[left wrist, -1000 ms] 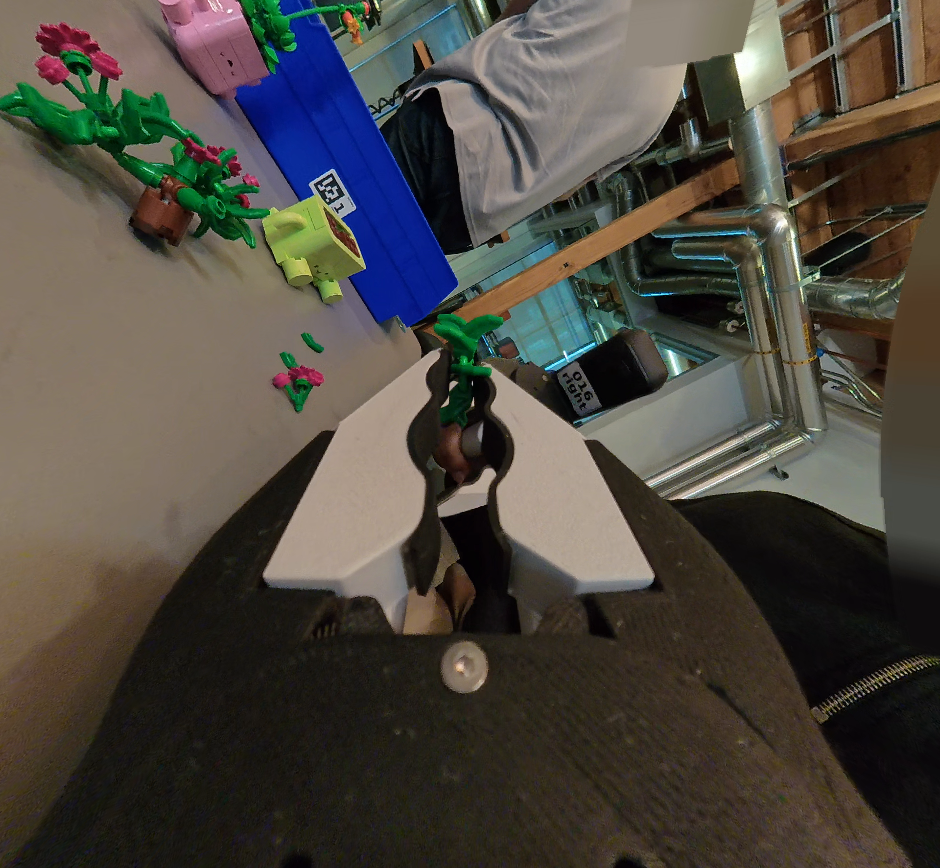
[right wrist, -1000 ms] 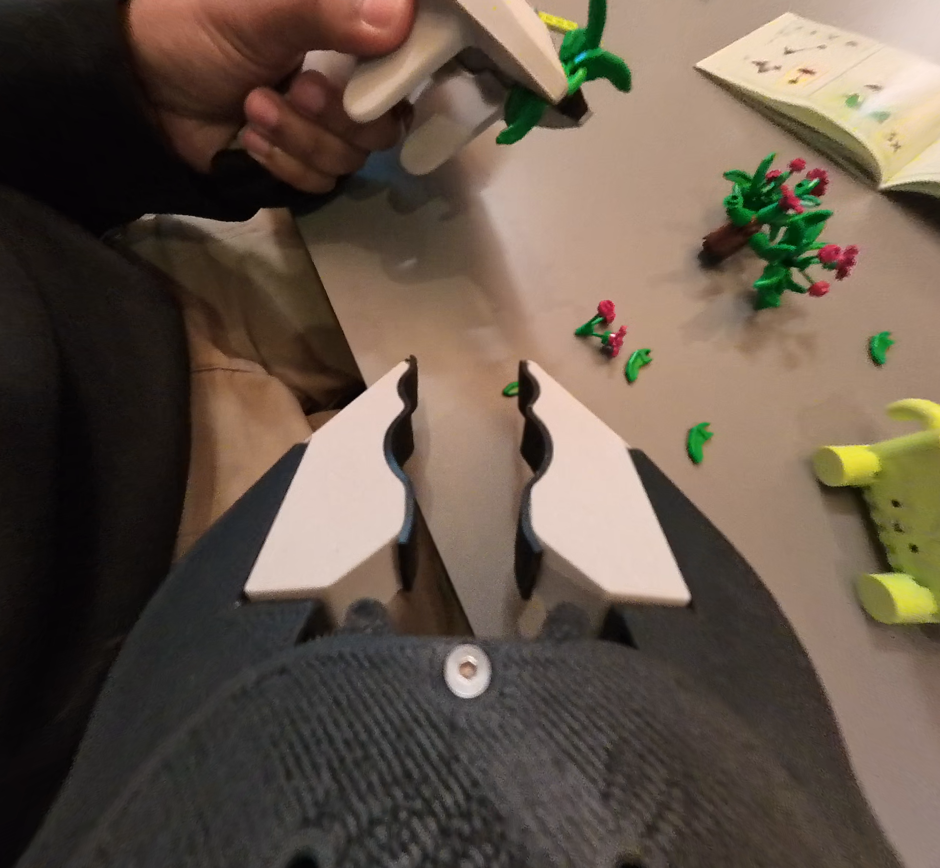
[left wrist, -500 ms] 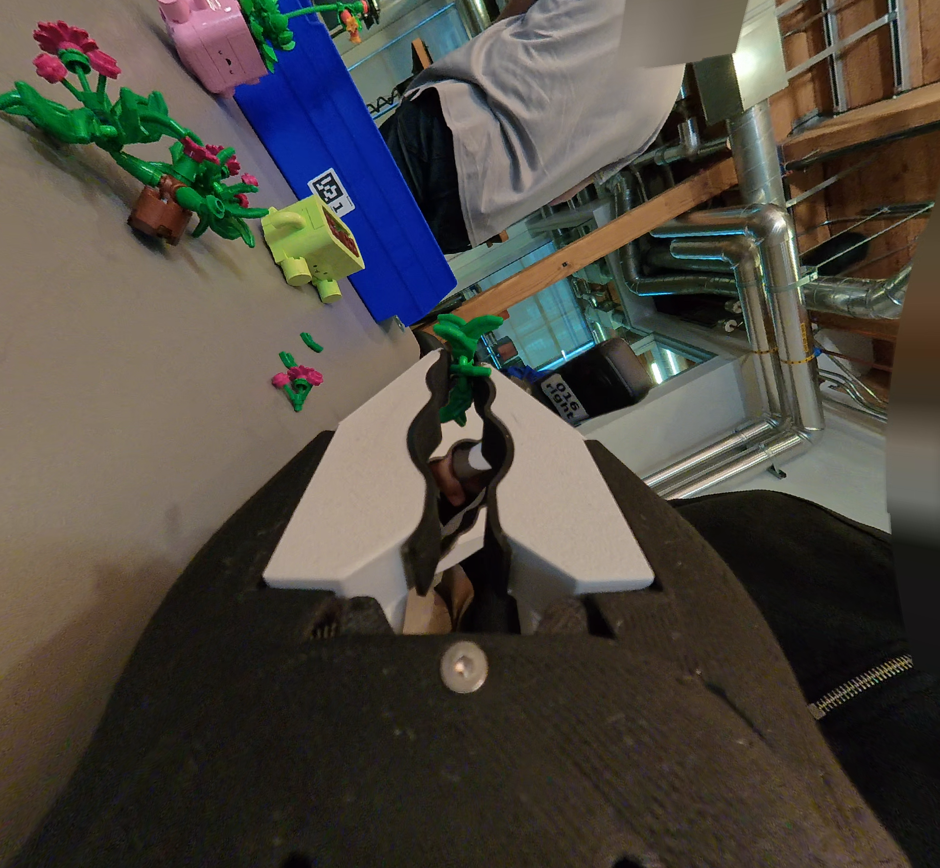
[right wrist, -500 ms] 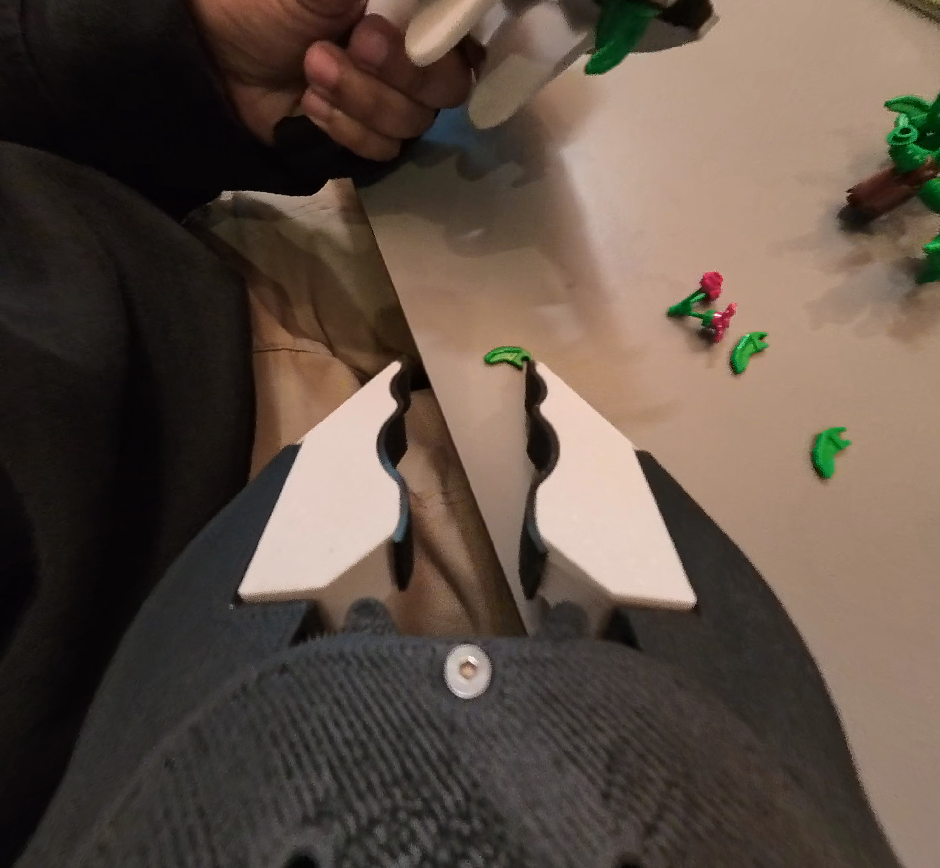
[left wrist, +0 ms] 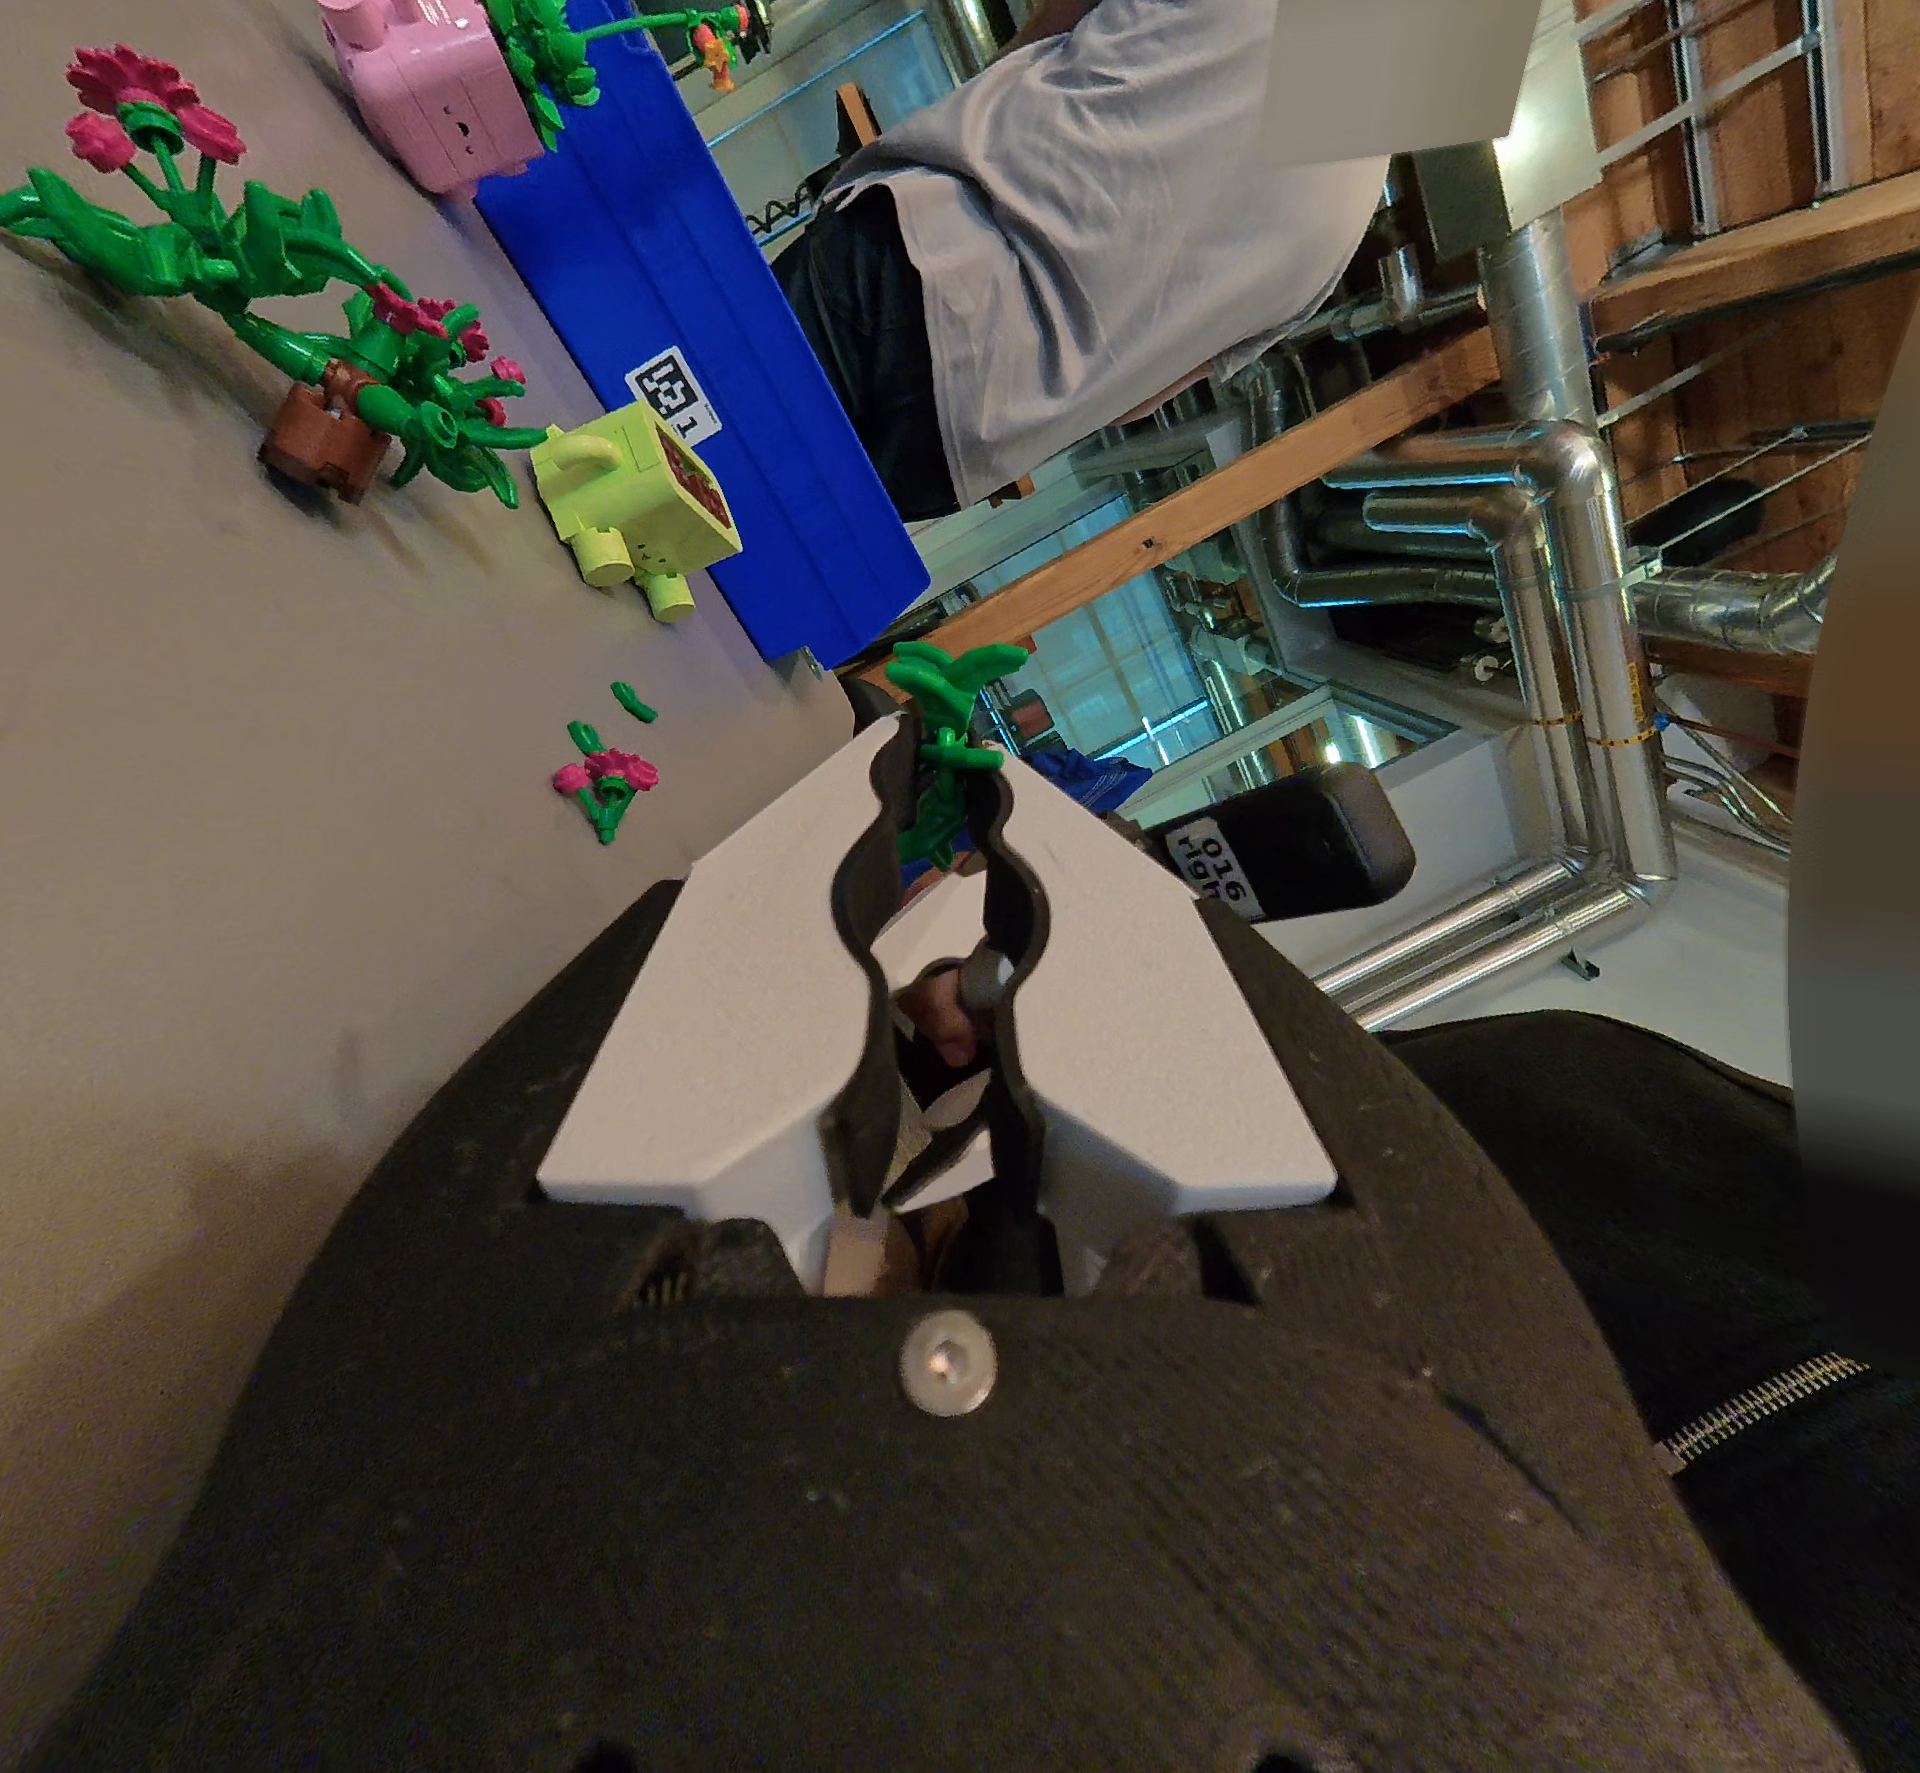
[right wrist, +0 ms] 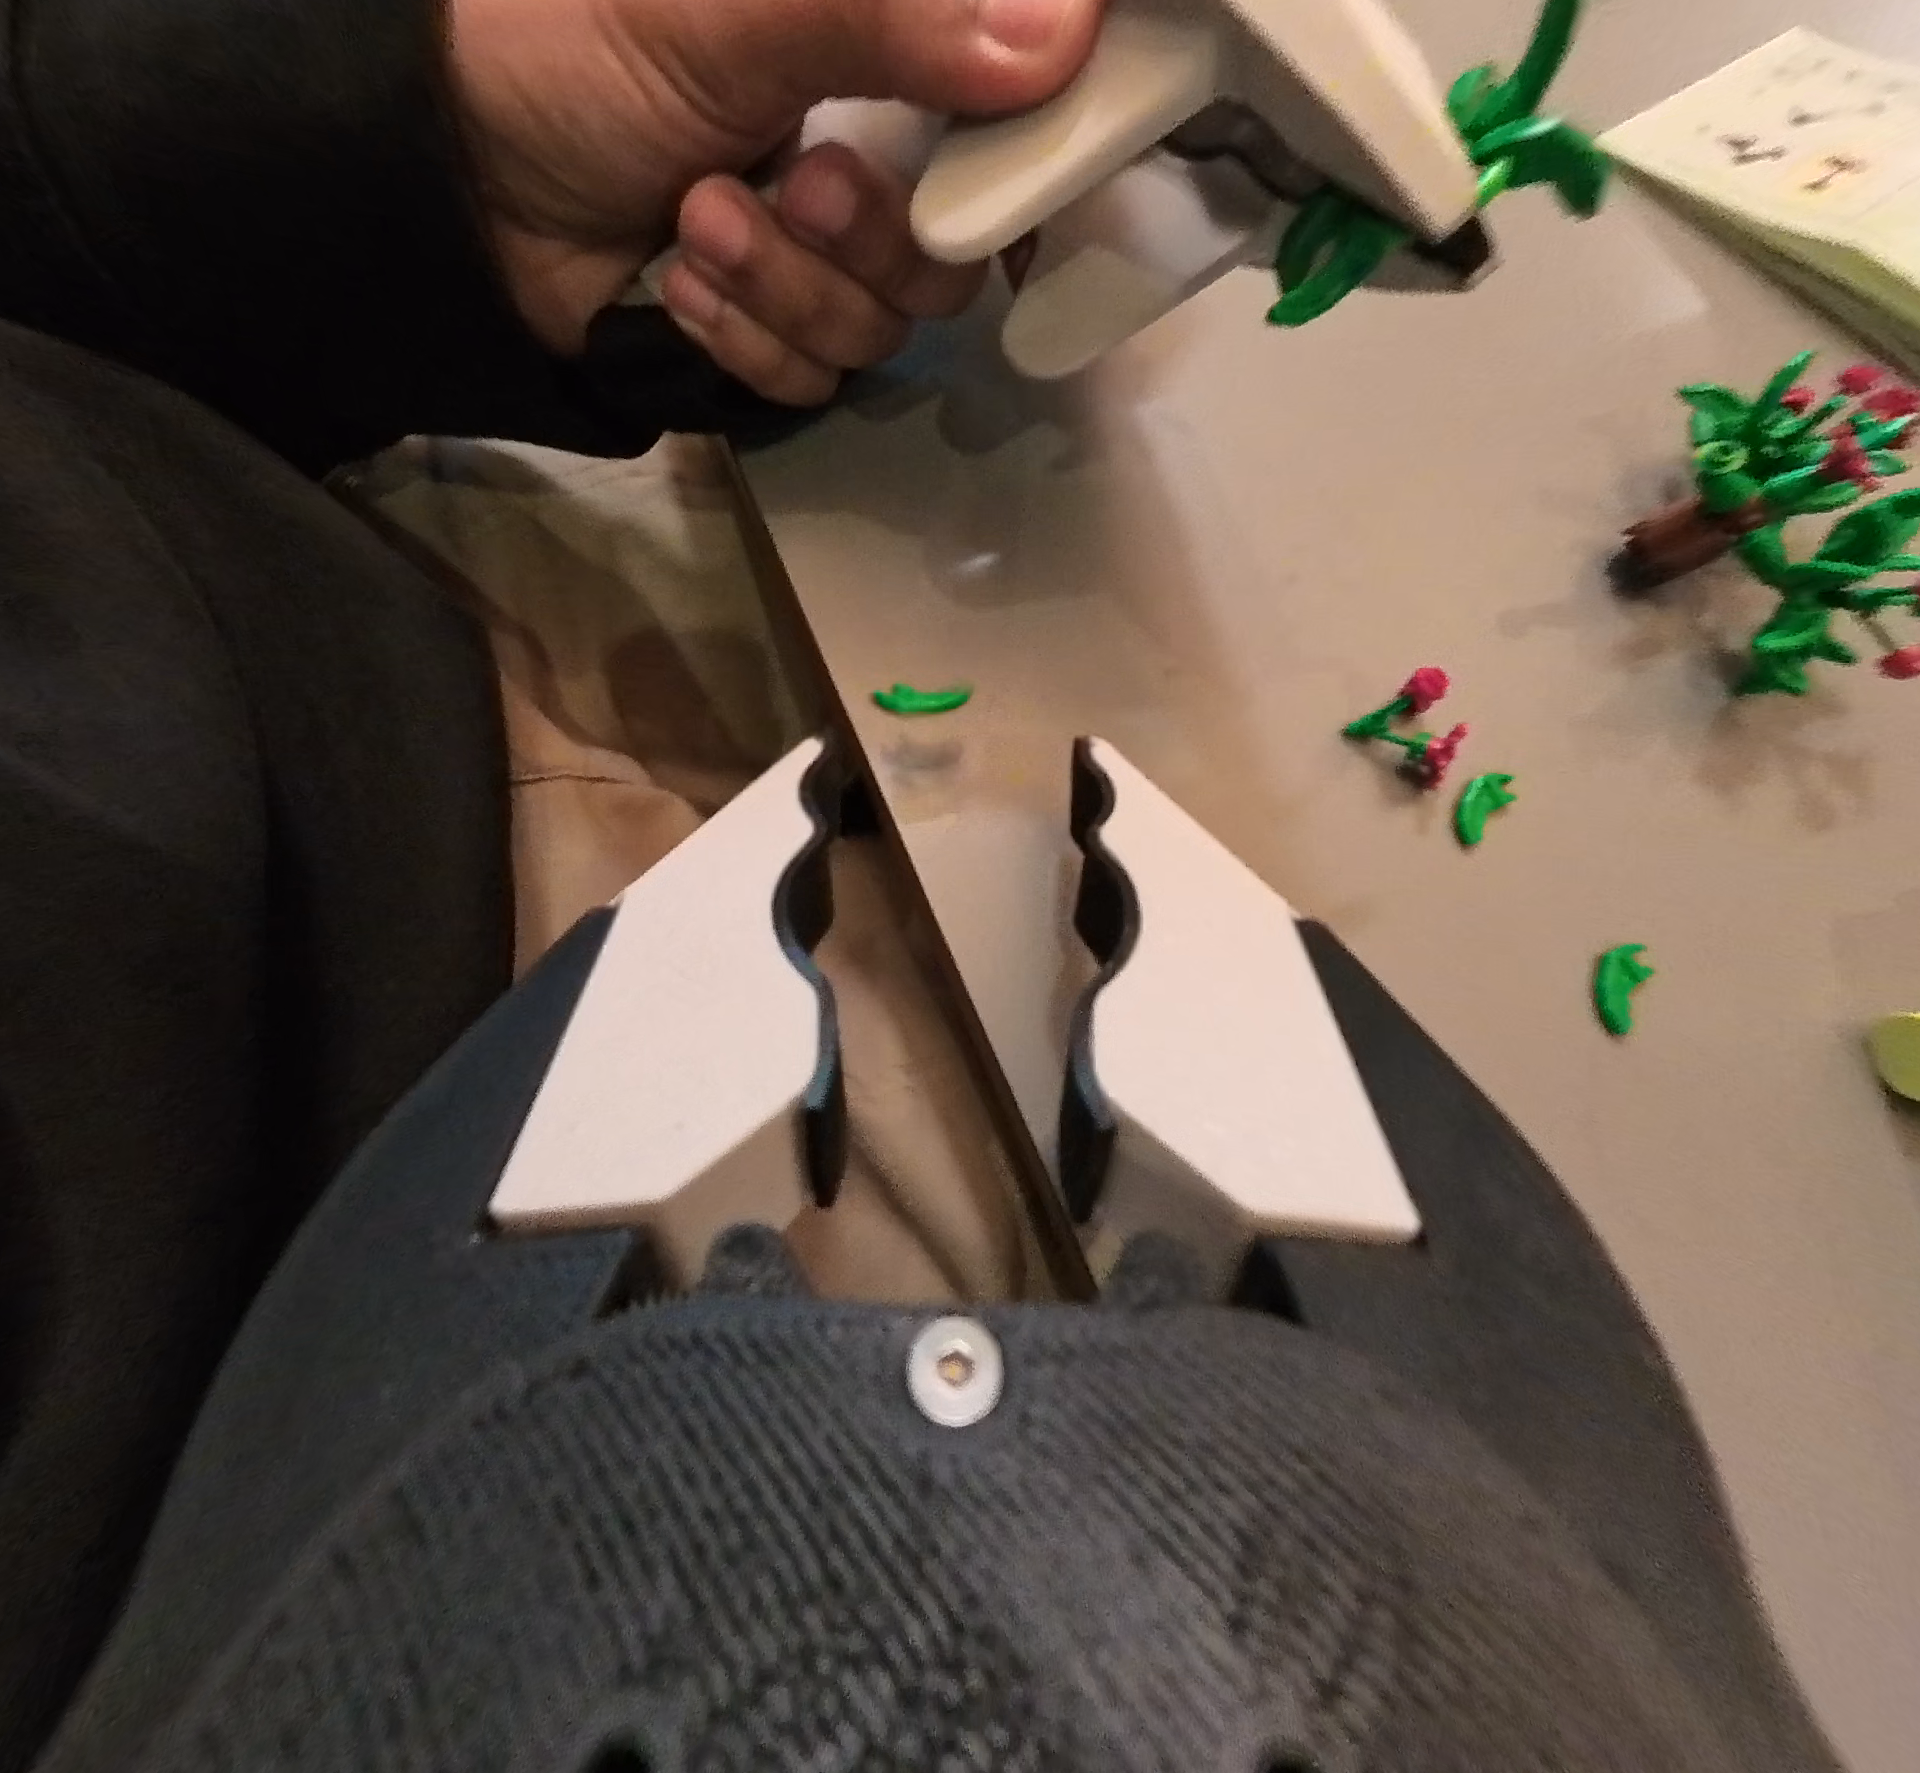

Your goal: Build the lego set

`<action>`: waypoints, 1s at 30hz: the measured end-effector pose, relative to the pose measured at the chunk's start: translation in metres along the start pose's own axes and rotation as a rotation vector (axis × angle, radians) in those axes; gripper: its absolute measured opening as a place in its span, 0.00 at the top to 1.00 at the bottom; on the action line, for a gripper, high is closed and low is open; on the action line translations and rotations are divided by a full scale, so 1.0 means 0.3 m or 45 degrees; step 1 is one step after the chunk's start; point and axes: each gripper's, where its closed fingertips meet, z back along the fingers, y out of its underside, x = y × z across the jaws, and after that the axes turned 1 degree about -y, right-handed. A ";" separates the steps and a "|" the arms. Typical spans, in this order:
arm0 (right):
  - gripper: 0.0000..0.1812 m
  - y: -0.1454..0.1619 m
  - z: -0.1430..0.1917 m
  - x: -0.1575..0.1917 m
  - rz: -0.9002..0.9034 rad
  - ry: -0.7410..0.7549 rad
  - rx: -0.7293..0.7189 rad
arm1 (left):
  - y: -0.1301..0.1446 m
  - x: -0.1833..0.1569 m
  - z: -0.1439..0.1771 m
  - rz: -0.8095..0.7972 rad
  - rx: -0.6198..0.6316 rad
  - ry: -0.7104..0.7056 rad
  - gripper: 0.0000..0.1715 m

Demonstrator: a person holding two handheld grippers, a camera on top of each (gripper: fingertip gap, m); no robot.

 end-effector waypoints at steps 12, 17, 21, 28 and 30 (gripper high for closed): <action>0.82 0.002 -0.008 0.037 0.028 0.066 -0.019 | -0.005 0.000 0.001 0.004 -0.008 0.006 0.97; 0.86 -0.014 0.002 0.035 0.048 0.088 -0.059 | -0.010 -0.003 0.003 0.013 -0.018 0.020 0.97; 0.86 -0.025 0.001 0.050 0.038 0.063 -0.091 | -0.015 -0.011 0.008 0.010 -0.032 0.043 0.97; 0.86 -0.015 0.017 0.062 0.050 0.124 -0.103 | -0.047 -0.083 0.063 0.008 -0.141 0.216 0.96; 0.85 -0.026 0.038 0.049 0.013 0.154 -0.145 | -0.053 -0.096 0.092 0.012 -0.184 0.228 0.97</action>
